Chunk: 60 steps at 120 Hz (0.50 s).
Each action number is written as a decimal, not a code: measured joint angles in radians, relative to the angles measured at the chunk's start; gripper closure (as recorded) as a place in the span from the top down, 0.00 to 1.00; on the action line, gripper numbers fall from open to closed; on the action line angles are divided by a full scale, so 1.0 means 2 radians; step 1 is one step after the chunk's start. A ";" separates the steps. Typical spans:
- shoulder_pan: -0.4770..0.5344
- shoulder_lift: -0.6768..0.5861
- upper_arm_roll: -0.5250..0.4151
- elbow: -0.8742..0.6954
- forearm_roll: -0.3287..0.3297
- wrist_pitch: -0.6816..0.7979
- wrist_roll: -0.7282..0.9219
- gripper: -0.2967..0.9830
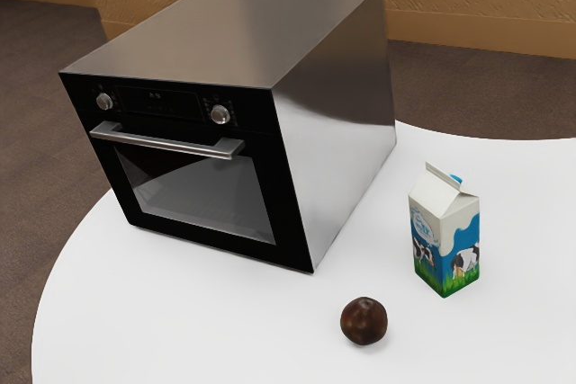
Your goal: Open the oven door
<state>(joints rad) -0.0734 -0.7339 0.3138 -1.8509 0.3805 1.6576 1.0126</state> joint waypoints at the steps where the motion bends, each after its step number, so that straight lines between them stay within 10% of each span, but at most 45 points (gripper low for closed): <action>1: 0.000 -0.001 0.002 0.000 0.000 -0.001 0.004 0.75; 60: -0.059 0.068 0.002 0.010 -0.019 0.020 0.154 0.75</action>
<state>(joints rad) -0.1911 -0.5988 0.3186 -1.8303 0.3432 1.6980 1.3207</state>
